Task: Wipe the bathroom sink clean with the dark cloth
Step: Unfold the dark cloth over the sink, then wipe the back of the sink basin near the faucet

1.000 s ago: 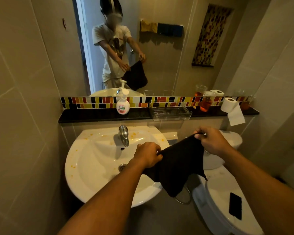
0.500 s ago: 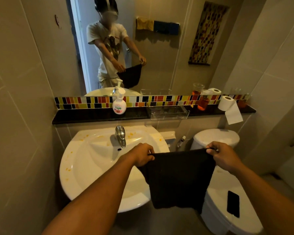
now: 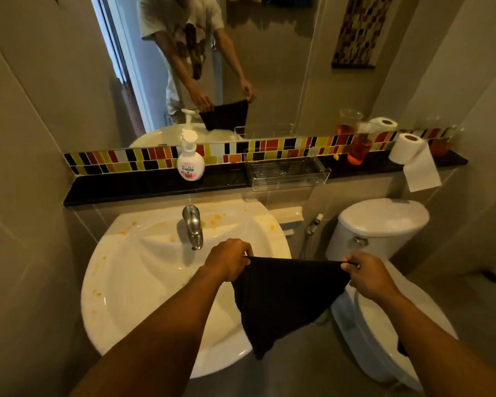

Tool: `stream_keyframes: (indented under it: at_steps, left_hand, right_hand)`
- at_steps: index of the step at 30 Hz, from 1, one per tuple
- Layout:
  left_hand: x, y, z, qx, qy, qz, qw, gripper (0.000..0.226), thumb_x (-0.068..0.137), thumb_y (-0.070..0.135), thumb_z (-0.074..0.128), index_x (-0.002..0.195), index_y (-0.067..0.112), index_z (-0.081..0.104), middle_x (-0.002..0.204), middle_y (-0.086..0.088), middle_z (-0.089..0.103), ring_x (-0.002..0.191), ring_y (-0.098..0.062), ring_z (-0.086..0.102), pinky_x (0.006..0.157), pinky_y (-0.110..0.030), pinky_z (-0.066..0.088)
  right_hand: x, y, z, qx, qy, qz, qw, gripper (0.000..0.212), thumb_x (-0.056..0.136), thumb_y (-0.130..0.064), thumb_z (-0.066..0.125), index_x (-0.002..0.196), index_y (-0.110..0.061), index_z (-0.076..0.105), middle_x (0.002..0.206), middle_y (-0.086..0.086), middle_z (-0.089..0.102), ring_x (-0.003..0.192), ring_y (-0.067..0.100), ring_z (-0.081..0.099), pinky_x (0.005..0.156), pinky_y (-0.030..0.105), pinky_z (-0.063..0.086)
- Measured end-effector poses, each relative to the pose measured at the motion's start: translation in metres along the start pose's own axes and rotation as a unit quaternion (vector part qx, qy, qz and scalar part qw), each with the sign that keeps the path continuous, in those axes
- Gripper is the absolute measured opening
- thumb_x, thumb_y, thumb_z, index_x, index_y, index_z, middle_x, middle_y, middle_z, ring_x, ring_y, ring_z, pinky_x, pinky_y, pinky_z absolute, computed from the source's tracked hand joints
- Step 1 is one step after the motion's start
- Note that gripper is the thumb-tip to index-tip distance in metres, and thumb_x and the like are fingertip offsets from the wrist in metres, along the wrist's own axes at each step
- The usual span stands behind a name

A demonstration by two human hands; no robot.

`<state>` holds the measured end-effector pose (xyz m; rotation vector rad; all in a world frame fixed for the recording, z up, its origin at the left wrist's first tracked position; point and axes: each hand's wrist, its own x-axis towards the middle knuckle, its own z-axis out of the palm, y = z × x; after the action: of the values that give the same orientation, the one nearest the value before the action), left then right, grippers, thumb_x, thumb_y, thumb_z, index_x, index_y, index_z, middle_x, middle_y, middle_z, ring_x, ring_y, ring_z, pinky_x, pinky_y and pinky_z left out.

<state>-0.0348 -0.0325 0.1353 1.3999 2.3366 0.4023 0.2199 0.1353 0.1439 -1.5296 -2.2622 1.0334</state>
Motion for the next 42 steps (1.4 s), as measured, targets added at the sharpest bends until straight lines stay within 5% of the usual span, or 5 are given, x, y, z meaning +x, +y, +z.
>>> stream_keyframes:
  at_steps: [4,18,27,36,42]
  left_hand:
    - [0.032,-0.007,0.015,0.013,0.016,-0.037,0.999,0.018,0.09,0.023,0.062,0.107,0.021,0.069,0.11,-0.006,0.068,0.099,-0.025,0.063,0.087,-0.037,0.053]
    - [0.078,-0.033,0.073,0.053,-0.007,-0.101,0.993,0.019,0.095,0.026,0.052,0.107,0.02,0.065,0.112,-0.005,0.066,0.106,-0.024,0.06,0.095,-0.038,0.039]
    - [0.069,-0.035,0.066,0.061,0.031,-0.112,0.991,0.029,0.097,0.033,0.046,0.123,0.022,0.055,0.123,-0.003,0.058,0.117,-0.024,0.05,0.099,-0.04,0.036]
    - [0.079,-0.063,0.023,0.158,0.152,-0.115,0.969,0.046,0.092,0.032,0.051,0.134,0.017,0.047,0.146,-0.01,0.041,0.144,-0.031,0.022,0.118,-0.048,0.012]
    - [0.092,-0.088,0.017,0.188,0.152,-0.189,0.952,0.059,0.091,0.039,0.052,0.142,0.017,0.033,0.157,-0.012,0.022,0.148,-0.035,0.007,0.118,-0.05,0.009]
  right_hand:
    - [0.034,0.012,0.019,-0.02,-0.023,-0.014,0.999,0.018,0.088,-0.011,0.063,0.072,-0.018,0.06,0.076,0.005,0.061,0.077,0.023,0.057,0.063,0.027,0.039]
    - [0.102,0.031,0.08,0.004,-0.071,-0.003,0.997,0.017,0.092,-0.006,0.055,0.107,-0.002,0.062,0.114,0.02,0.061,0.108,0.034,0.057,0.088,0.034,0.043]
    - [0.061,0.004,0.153,-0.047,-0.132,-0.009,0.99,0.059,0.096,-0.028,0.049,0.149,-0.018,0.024,0.157,0.011,0.018,0.144,0.03,0.022,0.113,0.045,0.029]
    - [0.034,0.012,0.211,-0.181,-0.131,-0.048,0.974,0.081,0.096,-0.04,0.041,0.149,-0.01,-0.013,0.159,0.011,-0.019,0.145,0.029,-0.022,0.119,0.042,0.0]
    - [0.046,0.018,0.225,-0.197,-0.098,-0.06,0.974,0.076,0.097,-0.042,0.033,0.142,-0.015,-0.022,0.158,0.009,-0.021,0.139,0.027,-0.029,0.121,0.047,0.01]
